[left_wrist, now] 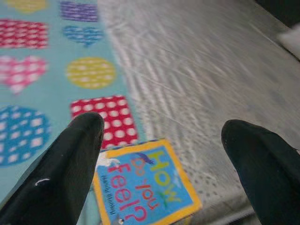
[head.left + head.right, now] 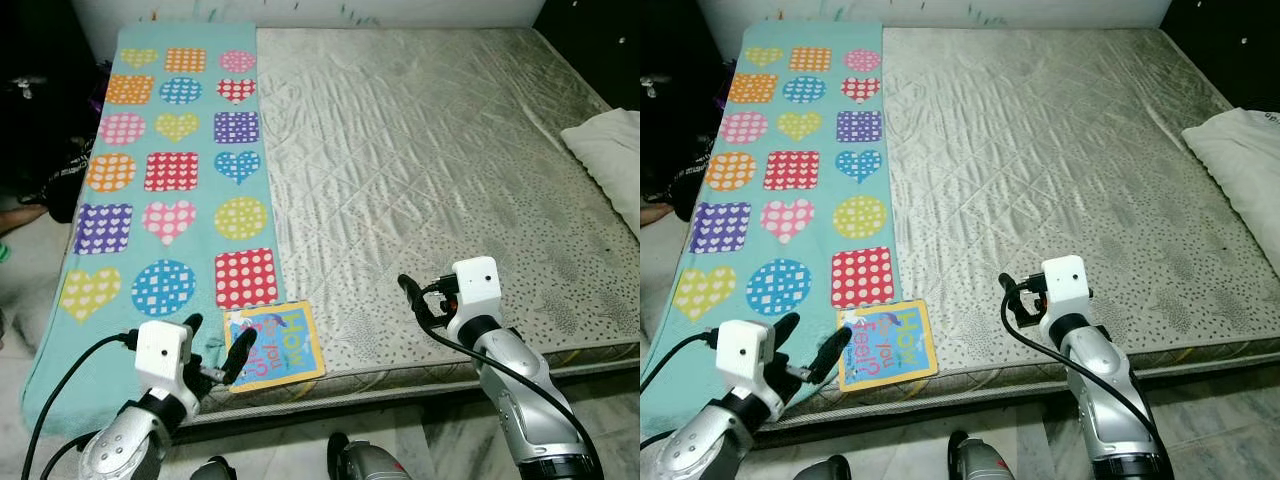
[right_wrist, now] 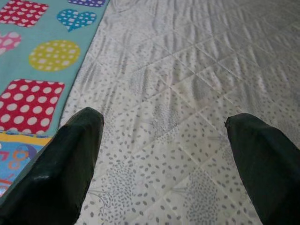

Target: Clean up the room

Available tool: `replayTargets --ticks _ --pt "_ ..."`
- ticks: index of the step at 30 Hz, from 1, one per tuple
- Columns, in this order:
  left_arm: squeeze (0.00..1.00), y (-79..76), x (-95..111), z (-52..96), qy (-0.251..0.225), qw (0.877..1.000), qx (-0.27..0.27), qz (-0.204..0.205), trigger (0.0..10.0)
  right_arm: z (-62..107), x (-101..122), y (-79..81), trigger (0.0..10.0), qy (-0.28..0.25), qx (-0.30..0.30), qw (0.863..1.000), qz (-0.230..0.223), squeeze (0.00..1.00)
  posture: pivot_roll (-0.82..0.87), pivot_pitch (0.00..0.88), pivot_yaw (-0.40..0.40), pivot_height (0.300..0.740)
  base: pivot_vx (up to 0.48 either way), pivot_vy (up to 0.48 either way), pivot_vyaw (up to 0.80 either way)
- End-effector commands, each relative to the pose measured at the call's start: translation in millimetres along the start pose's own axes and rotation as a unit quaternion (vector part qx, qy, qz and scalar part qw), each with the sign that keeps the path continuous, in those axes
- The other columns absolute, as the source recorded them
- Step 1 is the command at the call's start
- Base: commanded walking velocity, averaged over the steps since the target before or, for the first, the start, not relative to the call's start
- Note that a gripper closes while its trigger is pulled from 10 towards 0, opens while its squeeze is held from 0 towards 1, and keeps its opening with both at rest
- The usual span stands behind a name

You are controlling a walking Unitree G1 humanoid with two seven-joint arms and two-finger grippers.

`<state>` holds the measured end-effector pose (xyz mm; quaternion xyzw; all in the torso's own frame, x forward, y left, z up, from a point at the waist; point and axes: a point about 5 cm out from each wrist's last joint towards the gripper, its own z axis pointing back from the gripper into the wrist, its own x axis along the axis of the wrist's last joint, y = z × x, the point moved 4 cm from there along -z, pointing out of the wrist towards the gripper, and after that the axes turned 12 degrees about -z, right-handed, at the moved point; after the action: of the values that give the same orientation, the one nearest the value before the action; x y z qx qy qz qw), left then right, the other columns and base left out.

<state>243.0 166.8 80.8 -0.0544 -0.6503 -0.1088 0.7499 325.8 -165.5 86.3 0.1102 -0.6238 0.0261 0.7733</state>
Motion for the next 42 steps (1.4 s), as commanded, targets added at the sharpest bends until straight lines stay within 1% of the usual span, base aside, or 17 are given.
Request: replayTargets --ticks 1,2,3,4,5,6,15,21,28,37,42 --pt "0.0 7.1 -8.6 4.5 0.015 1.0 0.023 -0.002 10.0 2.6 2.3 -1.3 10.0 -0.003 -0.005 1.0 0.001 0.0 -0.12 0.217 -0.063 0.74 0.0 0.0 0.0" --pt "0.0 12.3 -8.3 4.6 0.013 0.999 0.047 0.01 10.0 1.9 2.2 -0.7 10.0 -0.003 -0.004 1.0 0.001 0.0 -0.12 0.22 -0.069 0.74 0.0 0.0 0.0" --pt "0.0 12.3 -8.3 4.6 0.013 0.999 0.047 0.01 10.0 1.9 2.2 -0.7 10.0 -0.003 -0.004 1.0 0.001 0.0 -0.12 0.22 -0.069 0.74 0.0 0.0 0.0" --pt "0.0 16.8 -6.7 4.2 0.007 0.998 0.064 0.018 10.0 0.7 2.2 -0.2 10.0 -0.003 -0.003 1.0 0.0 0.0 -0.11 0.219 -0.071 0.74 0.0 0.0 0.0" --pt "0.0 19.8 -3.6 3.7 -0.002 0.997 0.072 0.021 10.0 -1.2 2.3 1.3 10.0 -0.003 0.0 1.0 0.001 0.0 -0.11 0.221 -0.074 0.74 0.0 0.371 0.0" --pt "0.0 20.3 -3.0 3.0 -0.002 0.997 0.074 0.022 10.0 -2.8 2.7 2.1 10.0 -0.003 0.001 1.0 0.001 0.0 -0.1 0.221 -0.074 0.74 0.0 0.48 0.0" --pt "0.0 15.7 -1.2 -6.0 -0.006 0.998 0.058 0.015 10.0 -7.2 8.3 0.7 10.0 -0.012 -0.004 1.0 0.0 0.0 -0.11 0.218 -0.058 0.74 0.0 0.457 0.0" --pt "0.0 17.3 0.0 -8.1 -0.009 0.998 0.06 0.014 10.0 -4.4 6.2 -4.3 10.0 -0.011 -0.012 1.0 0.002 0.0 -0.11 0.22 -0.055 0.74 0.0 0.0 0.0" --pt "0.0 20.4 1.6 -10.1 -0.015 0.997 0.07 0.02 10.0 -4.8 5.3 -1.2 10.0 -0.01 -0.007 1.0 0.001 0.0 -0.11 0.224 -0.055 0.74 0.0 0.0 0.0" --pt "0.0 24.1 -1.8 -9.3 -0.012 0.996 0.083 0.034 10.0 -5.3 5.7 -0.4 10.0 -0.01 -0.003 1.0 0.0 0.0 -0.11 0.225 -0.058 0.74 0.0 0.0 0.0" --pt "0.0 24.0 -2.1 -9.5 -0.011 0.996 0.084 0.041 10.0 -4.9 4.2 0.3 10.0 -0.008 -0.001 1.0 0.001 0.0 -0.12 0.227 -0.057 0.74 0.0 0.48 0.0"
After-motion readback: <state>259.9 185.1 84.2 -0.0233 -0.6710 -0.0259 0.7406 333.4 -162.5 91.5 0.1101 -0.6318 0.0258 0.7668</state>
